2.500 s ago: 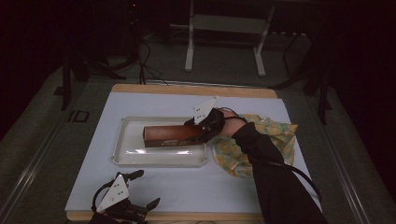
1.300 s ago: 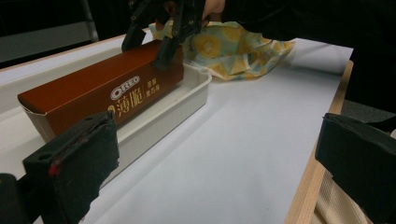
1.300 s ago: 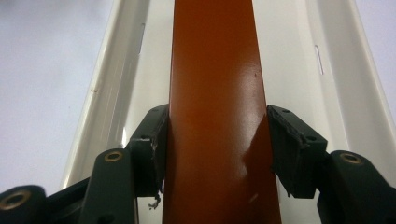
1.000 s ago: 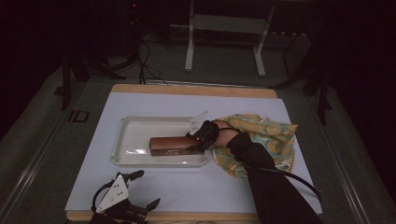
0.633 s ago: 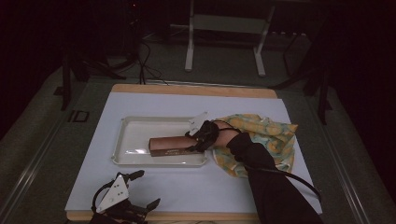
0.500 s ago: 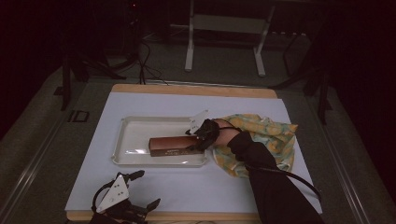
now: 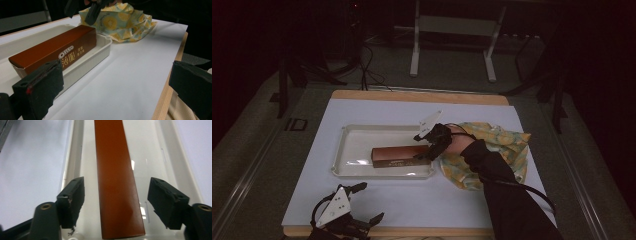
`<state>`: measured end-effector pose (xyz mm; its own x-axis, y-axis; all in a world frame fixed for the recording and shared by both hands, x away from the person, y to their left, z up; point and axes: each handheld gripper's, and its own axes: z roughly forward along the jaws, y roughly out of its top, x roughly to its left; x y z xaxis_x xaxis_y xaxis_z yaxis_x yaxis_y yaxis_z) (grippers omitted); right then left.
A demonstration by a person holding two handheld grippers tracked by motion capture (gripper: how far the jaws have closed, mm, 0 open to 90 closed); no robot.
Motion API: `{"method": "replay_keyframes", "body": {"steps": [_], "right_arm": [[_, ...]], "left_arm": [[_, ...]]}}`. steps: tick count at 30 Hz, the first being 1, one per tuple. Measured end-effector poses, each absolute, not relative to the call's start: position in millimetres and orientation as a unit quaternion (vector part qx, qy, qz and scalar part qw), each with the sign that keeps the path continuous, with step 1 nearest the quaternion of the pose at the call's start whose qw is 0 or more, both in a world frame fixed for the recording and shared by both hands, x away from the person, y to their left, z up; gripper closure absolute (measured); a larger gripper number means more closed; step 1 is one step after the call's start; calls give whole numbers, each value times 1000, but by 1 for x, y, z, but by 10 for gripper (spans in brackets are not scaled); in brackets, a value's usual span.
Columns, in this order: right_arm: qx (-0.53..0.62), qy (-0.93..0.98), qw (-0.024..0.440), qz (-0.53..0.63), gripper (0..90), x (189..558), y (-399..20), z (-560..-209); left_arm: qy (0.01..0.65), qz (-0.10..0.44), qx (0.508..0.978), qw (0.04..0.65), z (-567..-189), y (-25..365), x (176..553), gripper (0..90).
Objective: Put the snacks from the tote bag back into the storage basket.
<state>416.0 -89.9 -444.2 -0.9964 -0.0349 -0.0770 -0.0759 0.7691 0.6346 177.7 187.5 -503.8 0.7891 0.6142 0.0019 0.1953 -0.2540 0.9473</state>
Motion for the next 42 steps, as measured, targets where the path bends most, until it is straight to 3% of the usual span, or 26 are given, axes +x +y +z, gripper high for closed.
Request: {"method": "replay_keyframes", "body": {"steps": [3,8,42], "right_arm": [[-22,939,36,340,177,415,-94,-437],[-6,935,52,352,117,412,-104,-426],[139,884,111,433,134,379,-209,-397]], "left_arm": [[264,190,769,551,-504,187,178,0],[264,190,768,552,-504,187,178,0],[264,189,770,549,-504,185,180,0]]}}
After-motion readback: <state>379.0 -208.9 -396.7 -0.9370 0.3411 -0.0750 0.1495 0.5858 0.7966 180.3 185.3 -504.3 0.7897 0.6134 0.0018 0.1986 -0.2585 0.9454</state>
